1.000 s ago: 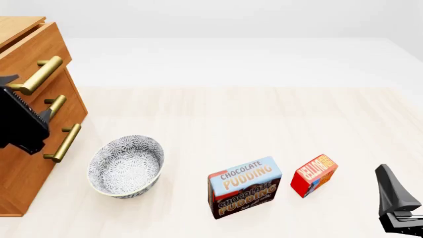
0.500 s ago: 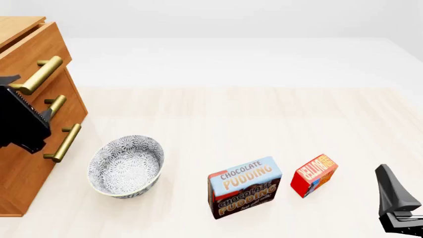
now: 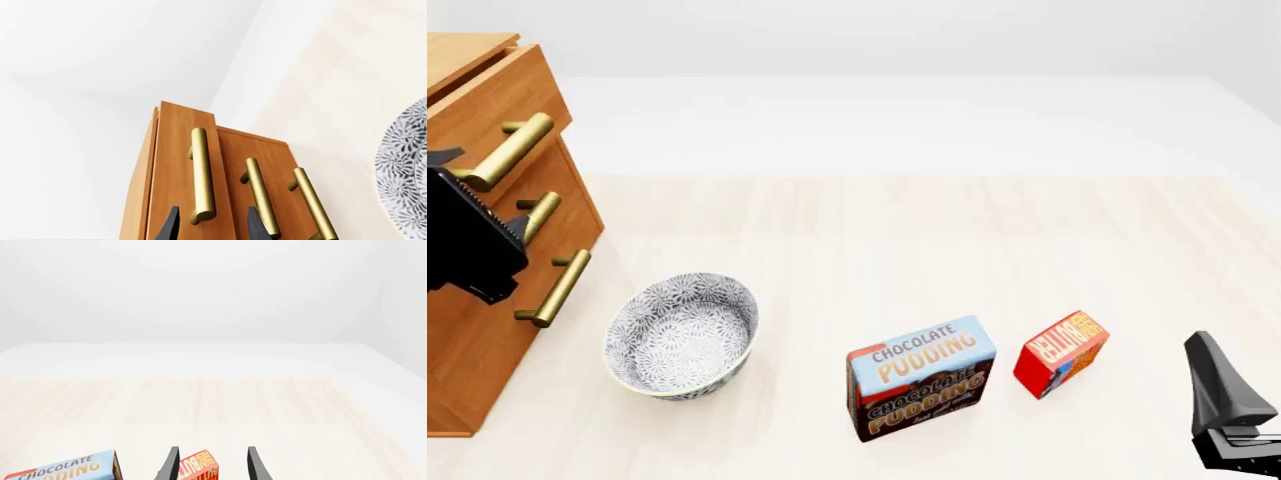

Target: Put the butter at the back in the top drawer of the cabinet and close it.

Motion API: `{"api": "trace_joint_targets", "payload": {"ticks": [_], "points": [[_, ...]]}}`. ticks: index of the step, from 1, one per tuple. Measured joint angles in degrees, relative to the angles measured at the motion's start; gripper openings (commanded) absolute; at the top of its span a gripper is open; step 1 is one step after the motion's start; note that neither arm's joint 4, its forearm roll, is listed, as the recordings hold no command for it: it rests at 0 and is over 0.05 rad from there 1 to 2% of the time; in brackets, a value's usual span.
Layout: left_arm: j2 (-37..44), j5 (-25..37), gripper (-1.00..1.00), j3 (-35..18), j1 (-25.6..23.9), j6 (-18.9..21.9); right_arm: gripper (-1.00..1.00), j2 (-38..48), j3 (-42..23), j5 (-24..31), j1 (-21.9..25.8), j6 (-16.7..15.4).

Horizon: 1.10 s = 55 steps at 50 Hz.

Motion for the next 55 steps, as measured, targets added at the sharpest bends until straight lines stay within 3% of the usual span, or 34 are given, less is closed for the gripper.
{"api": "trace_joint_targets", "payload": {"ticks": [40, 41, 55], "points": [[3.0, -2.2, 1.0, -0.4, 1.0, -0.2, 1.0, 0.0, 0.0, 0.0, 0.0, 0.0], [3.0, -2.2, -1.0, -0.5, 1.0, -0.2, 1.0, 0.0, 0.0, 0.0, 0.0, 0.0], [2.8, -3.1, -1.0, -1.1, 0.9, -0.4, 1.0, 0.0, 0.0, 0.0, 0.0, 0.0]]}}
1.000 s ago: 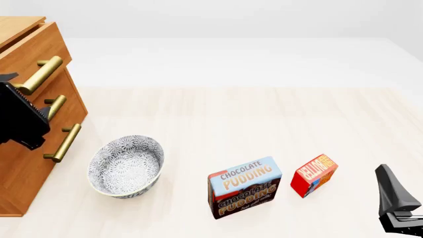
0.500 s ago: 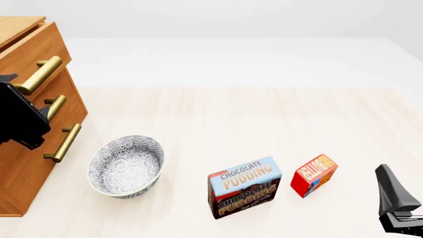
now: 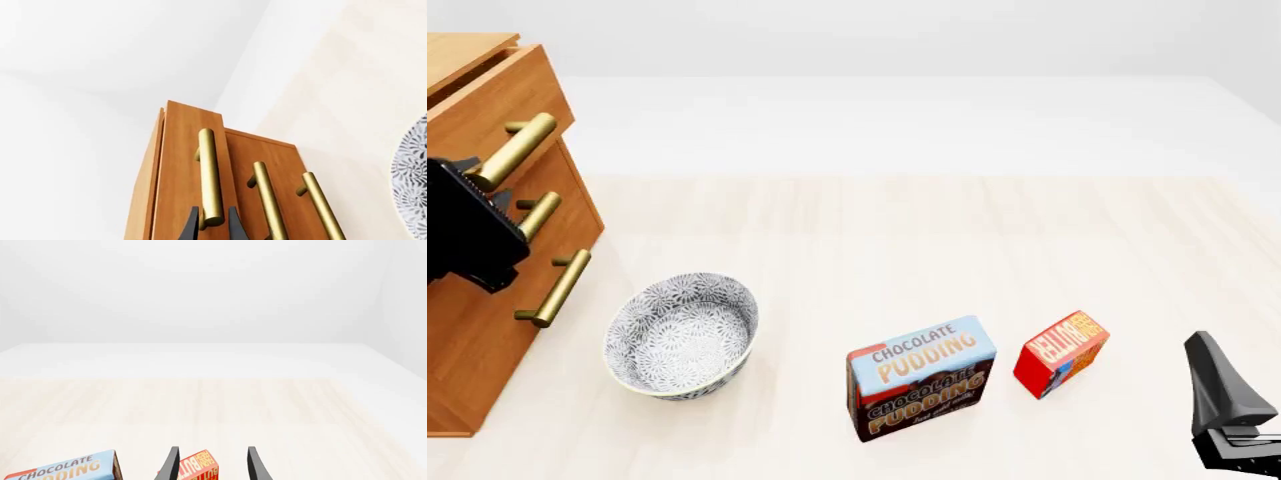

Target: Put the butter at the back in the top drawer of the cabinet and close it.

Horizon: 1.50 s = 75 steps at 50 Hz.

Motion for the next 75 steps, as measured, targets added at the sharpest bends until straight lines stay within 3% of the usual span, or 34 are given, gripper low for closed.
{"api": "trace_joint_targets", "payload": {"ticks": [32, 75], "points": [[-0.2, 1.2, -1.0, -0.5, -0.5, -0.8, 1.0, 0.0, 0.0, 0.0, 0.0, 0.0], [1.4, 3.2, -1.0, -2.9, -5.9, -2.8, 1.0, 0.0, 0.0, 0.0, 0.0, 0.0]]}}
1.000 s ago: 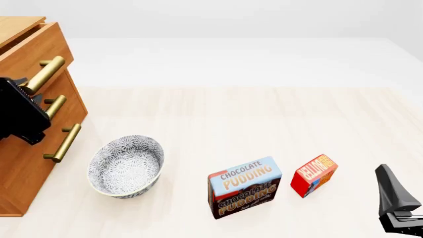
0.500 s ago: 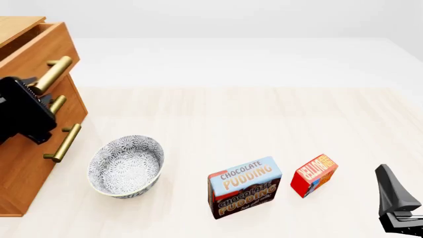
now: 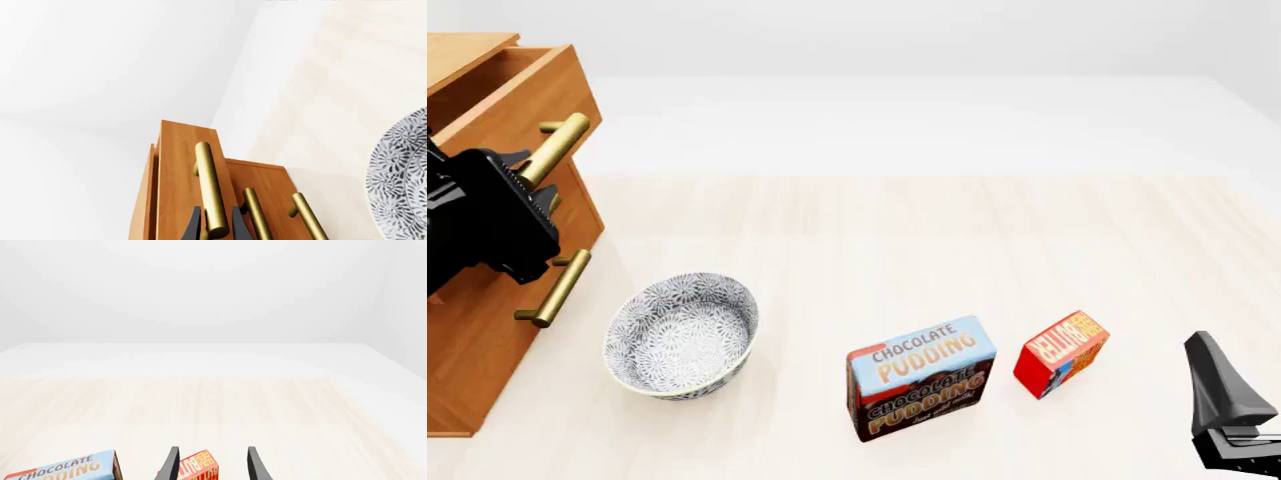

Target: Put the butter at the back in the top drawer of the cabinet and close it.

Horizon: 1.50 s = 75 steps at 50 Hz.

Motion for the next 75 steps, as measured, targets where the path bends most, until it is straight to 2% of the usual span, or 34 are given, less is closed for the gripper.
{"api": "trace_joint_targets", "payload": {"ticks": [27, 28, 39, 49, 60, 75], "points": [[-0.1, 4.0, -1.0, -1.9, -1.3, -1.3, 1.0, 0.0, 0.0, 0.0, 0.0, 0.0], [-0.1, 4.2, 1.0, -2.0, -1.3, -1.4, 1.0, 0.0, 0.0, 0.0, 0.0, 0.0], [-2.4, 5.4, 1.0, -4.0, -3.8, -0.9, 1.0, 0.0, 0.0, 0.0, 0.0, 0.0], [-6.6, 11.1, 1.0, -8.4, -7.7, -2.6, 1.0, 0.0, 0.0, 0.0, 0.0, 0.0], [-9.1, 22.5, 1.0, -18.3, -11.2, -9.6, 1.0, 0.0, 0.0, 0.0, 0.0, 0.0], [-7.5, 37.8, 1.0, -34.8, -10.3, -22.9, 1.0, 0.0, 0.0, 0.0, 0.0, 0.0]]}}
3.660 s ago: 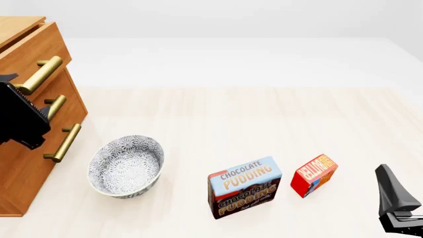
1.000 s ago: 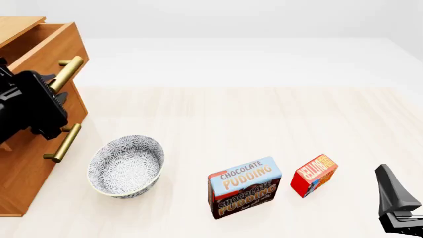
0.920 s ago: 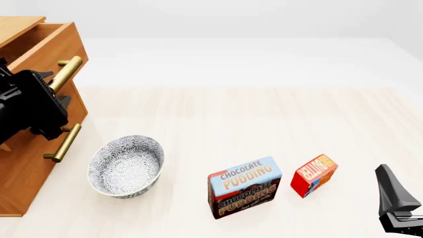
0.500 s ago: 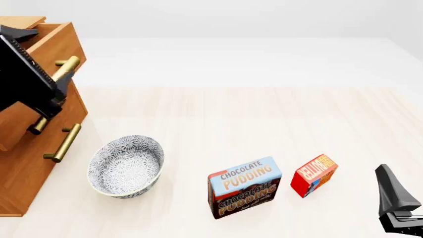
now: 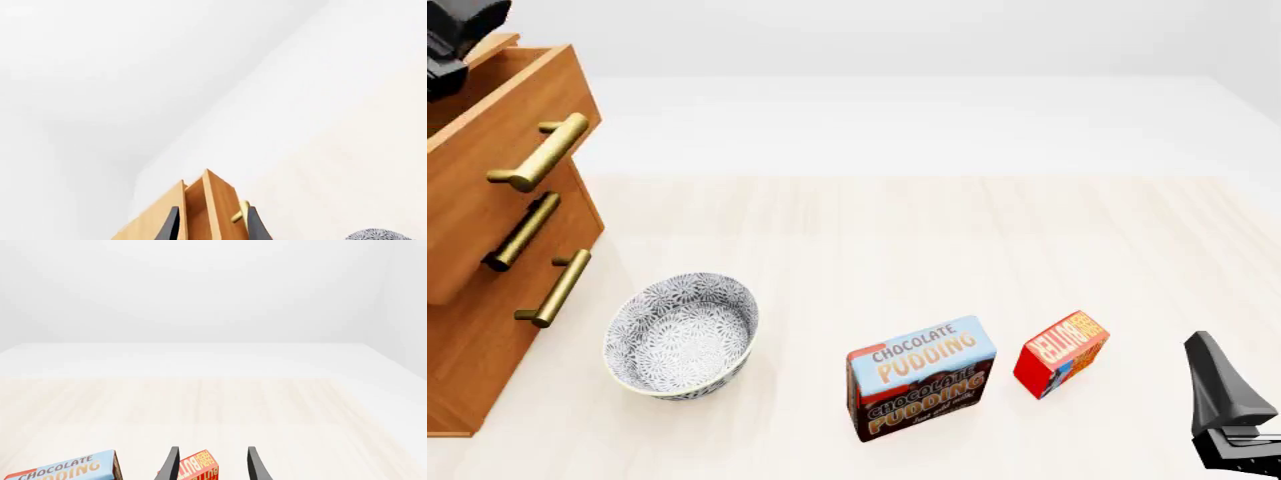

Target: Put the butter at the back in the top drawer of the cabinet and close it.

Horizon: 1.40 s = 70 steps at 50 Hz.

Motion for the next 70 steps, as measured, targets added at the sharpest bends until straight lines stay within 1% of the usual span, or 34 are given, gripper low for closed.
{"api": "trace_joint_targets", "payload": {"ticks": [8, 16, 27, 39, 47, 60, 70], "points": [[2.0, 6.7, 1.0, -7.9, 1.2, -7.1, 1.0, 0.0, 0.0, 0.0, 0.0, 0.0], [4.5, 12.3, 1.0, -14.5, 2.5, -14.1, 1.0, 0.0, 0.0, 0.0, 0.0, 0.0], [6.0, 17.3, 1.0, -19.4, 4.9, -19.8, 1.0, 0.0, 0.0, 0.0, 0.0, 0.0], [7.4, 21.2, 1.0, -23.0, 7.3, -25.1, 1.0, 0.0, 0.0, 0.0, 0.0, 0.0], [8.6, 22.7, 1.0, -24.1, 8.4, -27.9, 1.0, 0.0, 0.0, 0.0, 0.0, 0.0], [11.1, 24.1, 1.0, -24.5, 9.7, -32.9, 1.0, 0.0, 0.0, 0.0, 0.0, 0.0], [13.3, 24.5, 1.0, -23.5, 11.2, -36.1, 1.0, 0.0, 0.0, 0.0, 0.0, 0.0]]}}
